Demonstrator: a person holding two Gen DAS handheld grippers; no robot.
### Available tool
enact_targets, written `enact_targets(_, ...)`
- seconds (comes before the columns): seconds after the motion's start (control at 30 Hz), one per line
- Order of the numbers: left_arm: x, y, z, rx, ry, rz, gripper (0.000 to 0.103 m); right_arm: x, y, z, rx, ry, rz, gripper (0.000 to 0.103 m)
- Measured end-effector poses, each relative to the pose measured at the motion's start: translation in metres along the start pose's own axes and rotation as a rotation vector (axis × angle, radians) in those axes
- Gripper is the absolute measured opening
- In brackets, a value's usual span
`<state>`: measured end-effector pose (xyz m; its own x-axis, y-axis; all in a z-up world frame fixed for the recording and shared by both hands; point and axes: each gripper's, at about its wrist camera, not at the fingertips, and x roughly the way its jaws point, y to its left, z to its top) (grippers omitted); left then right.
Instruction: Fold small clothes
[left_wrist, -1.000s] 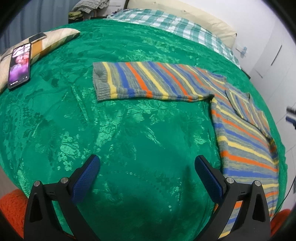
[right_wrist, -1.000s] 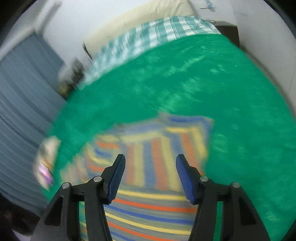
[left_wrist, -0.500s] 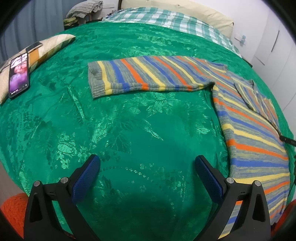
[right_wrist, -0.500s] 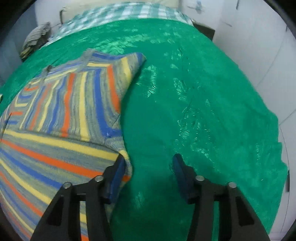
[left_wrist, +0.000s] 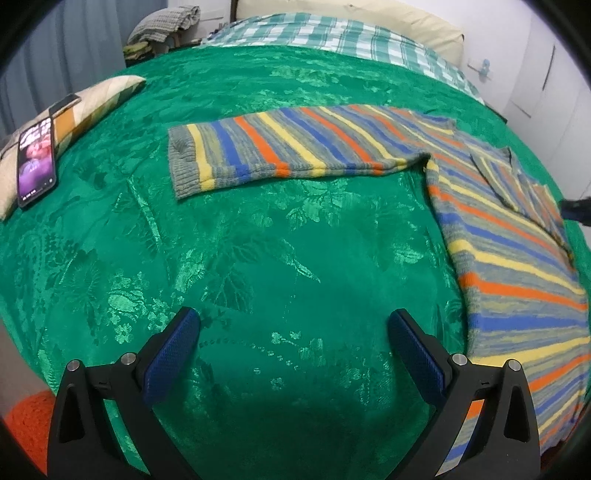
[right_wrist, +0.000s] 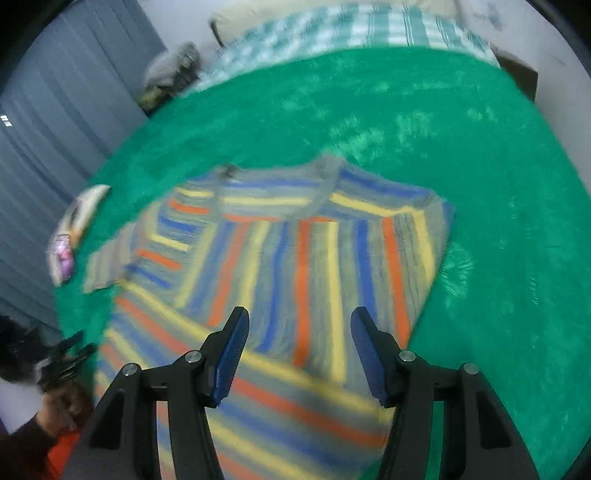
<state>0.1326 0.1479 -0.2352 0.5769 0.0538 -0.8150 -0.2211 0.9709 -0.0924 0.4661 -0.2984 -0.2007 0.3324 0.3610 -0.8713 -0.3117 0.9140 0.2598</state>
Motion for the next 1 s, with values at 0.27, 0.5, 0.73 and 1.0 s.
enact_targets(0.27,-0.001,-0.001,0.002,0.001,0.002,-0.016,0.102,-0.019,-0.063,-0.045,0.212,-0.087,-0.247,0.058)
enact_targets(0.5,-0.002,-0.006,0.001,0.017,-0.002,-0.027,0.102,-0.093,-0.05,-0.134,0.18,-0.244,-0.34,0.075)
enact_targets(0.73,0.001,-0.011,-0.004,0.029,-0.012,0.005,0.103,-0.105,-0.052,-0.212,0.286,-0.305,-0.424,0.075)
enact_targets(1.0,0.007,-0.014,-0.009,0.045,-0.016,0.025,0.103,-0.077,-0.053,-0.231,0.258,-0.304,-0.517,0.095)
